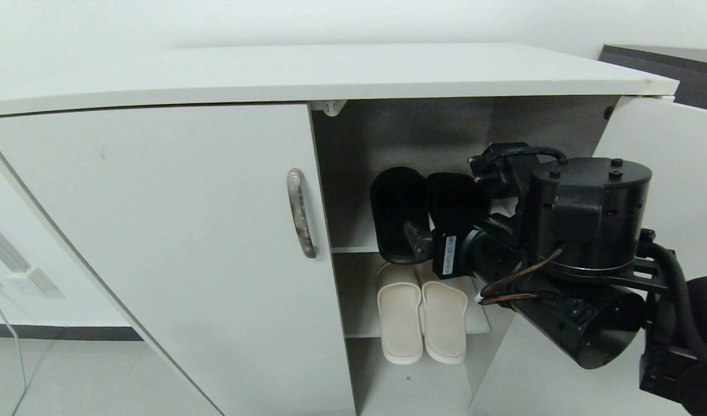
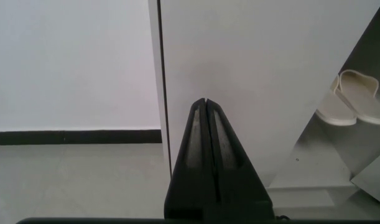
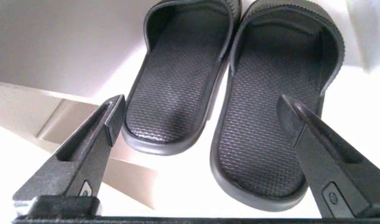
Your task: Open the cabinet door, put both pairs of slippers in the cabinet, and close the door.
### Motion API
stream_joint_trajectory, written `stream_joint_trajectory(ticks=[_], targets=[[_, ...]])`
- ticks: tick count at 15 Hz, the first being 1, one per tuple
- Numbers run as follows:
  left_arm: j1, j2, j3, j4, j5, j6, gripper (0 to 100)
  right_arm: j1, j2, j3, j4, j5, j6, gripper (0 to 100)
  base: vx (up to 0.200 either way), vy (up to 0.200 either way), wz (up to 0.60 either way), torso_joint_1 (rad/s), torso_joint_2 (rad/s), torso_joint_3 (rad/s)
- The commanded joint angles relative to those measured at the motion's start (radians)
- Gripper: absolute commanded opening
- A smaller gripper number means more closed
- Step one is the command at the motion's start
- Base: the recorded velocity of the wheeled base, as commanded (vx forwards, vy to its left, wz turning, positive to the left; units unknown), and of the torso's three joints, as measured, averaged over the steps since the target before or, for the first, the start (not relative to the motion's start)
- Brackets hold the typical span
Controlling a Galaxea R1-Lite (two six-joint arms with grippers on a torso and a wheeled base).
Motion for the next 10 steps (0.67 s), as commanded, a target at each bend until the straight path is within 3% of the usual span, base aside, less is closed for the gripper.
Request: stream_joint_trajectory(ticks=[1, 2, 10], targets=[[0.000, 0.001, 0.000, 0.000, 0.001, -0.001, 0, 0.003, -0.002, 0.005, 0.000, -0.002, 0.000, 100, -0.200, 0.000, 0.00, 0.017, 0.01, -0.002], [0.001, 0.001, 0.000, 0.000, 0.001, -0.001, 0, 0.006, -0.003, 0.010, 0.000, -0.002, 0.000, 0, -0.200, 0.000, 0.00, 0.002, 0.00, 0.002], [0.000, 0.001, 0.000, 0.000, 0.001, -0.001, 0, 0.011, 0.000, 0.031, 0.000, 0.003, -0.001, 0, -0.200, 0.000, 0.00, 0.001, 0.00, 0.002]])
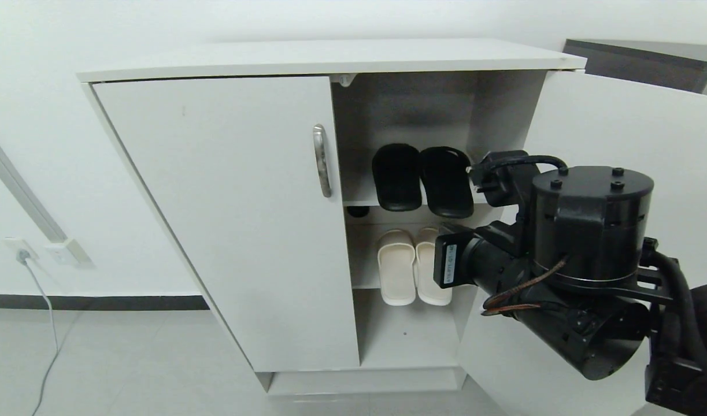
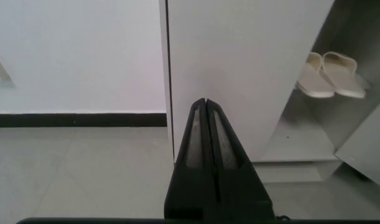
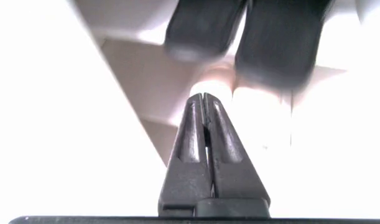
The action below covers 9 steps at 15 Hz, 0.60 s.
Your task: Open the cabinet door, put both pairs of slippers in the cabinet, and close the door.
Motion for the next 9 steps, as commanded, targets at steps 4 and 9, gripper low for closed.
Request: stream_joint_trajectory(ticks=[4, 9], targets=[[0.001, 0.001, 0.000, 0.001, 0.000, 0.000, 0, -0.002, 0.019, 0.024, -0.001, 0.001, 0.000, 0, -0.200, 0.000, 0.00, 0.002, 0.00, 0.001], [0.000, 0.001, 0.000, 0.001, 0.001, 0.000, 0, -0.027, 0.026, 0.056, -0.003, 0.030, -0.020, 0, -0.200, 0.000, 0.00, 0.002, 0.00, 0.000]])
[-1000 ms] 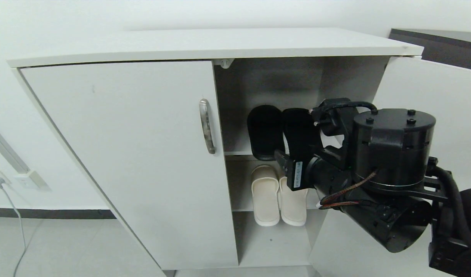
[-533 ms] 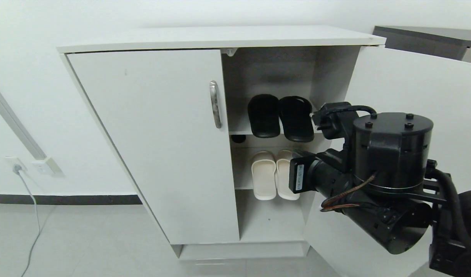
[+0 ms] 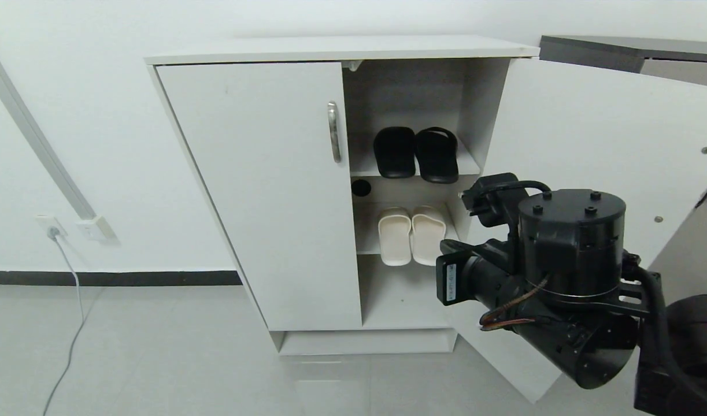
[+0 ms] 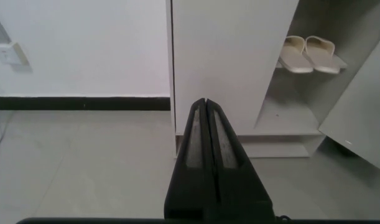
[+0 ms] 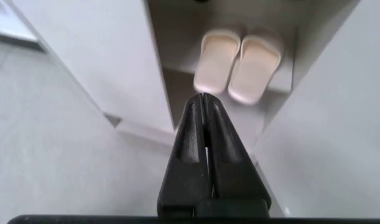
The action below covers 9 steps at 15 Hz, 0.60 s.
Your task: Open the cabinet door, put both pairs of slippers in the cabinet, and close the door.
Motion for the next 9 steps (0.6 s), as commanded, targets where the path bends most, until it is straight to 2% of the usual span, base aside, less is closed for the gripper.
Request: stream_joint_trajectory(ticks=[1, 9], targets=[[0.000, 0.001, 0.000, 0.000, 0.001, -0.001, 0, -0.003, 0.011, 0.009, 0.000, -0.001, -0.001, 0, 0.000, 0.000, 0.00, 0.000, 0.00, 0.000], [0.002, 0.001, 0.000, 0.000, 0.001, -0.001, 0, -0.010, 0.023, 0.016, 0.000, 0.000, -0.002, 0, 0.000, 0.000, 0.00, 0.000, 0.00, 0.000]])
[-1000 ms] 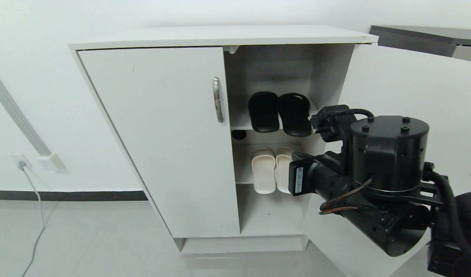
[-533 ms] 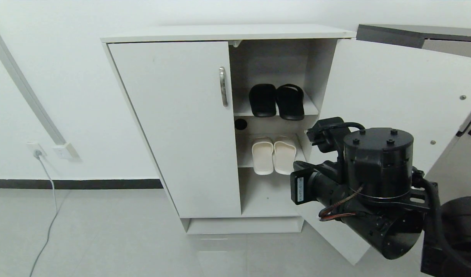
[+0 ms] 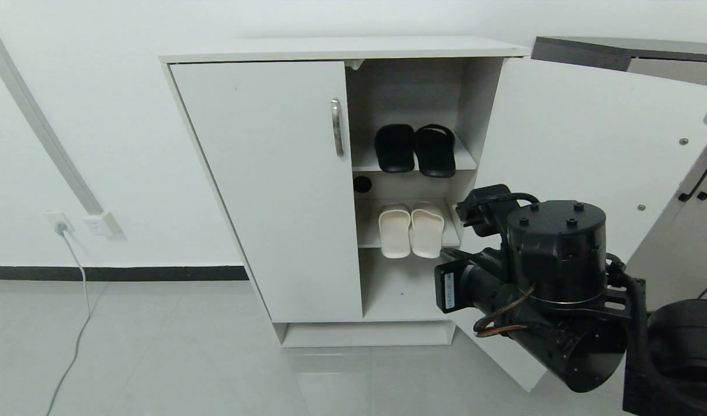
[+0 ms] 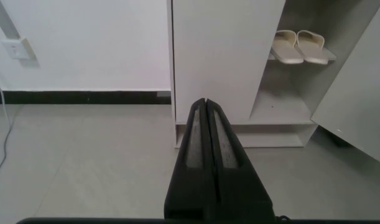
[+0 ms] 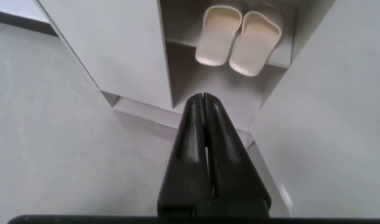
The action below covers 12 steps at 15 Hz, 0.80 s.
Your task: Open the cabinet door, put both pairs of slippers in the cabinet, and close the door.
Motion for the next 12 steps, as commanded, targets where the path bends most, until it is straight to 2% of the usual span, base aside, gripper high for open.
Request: stream_joint_trajectory(ticks=[1, 12], targets=[[0.001, 0.001, 0.000, 0.000, 0.000, -0.001, 0, 0.000, 0.004, 0.001, -0.001, 0.000, 0.000, 0, 0.000, 0.000, 0.00, 0.000, 0.00, 0.000], [0.000, 0.001, 0.000, 0.000, 0.000, -0.001, 0, -0.001, 0.015, -0.001, -0.001, -0.002, -0.002, 0, 0.000, 0.000, 0.00, 0.000, 0.00, 0.000]])
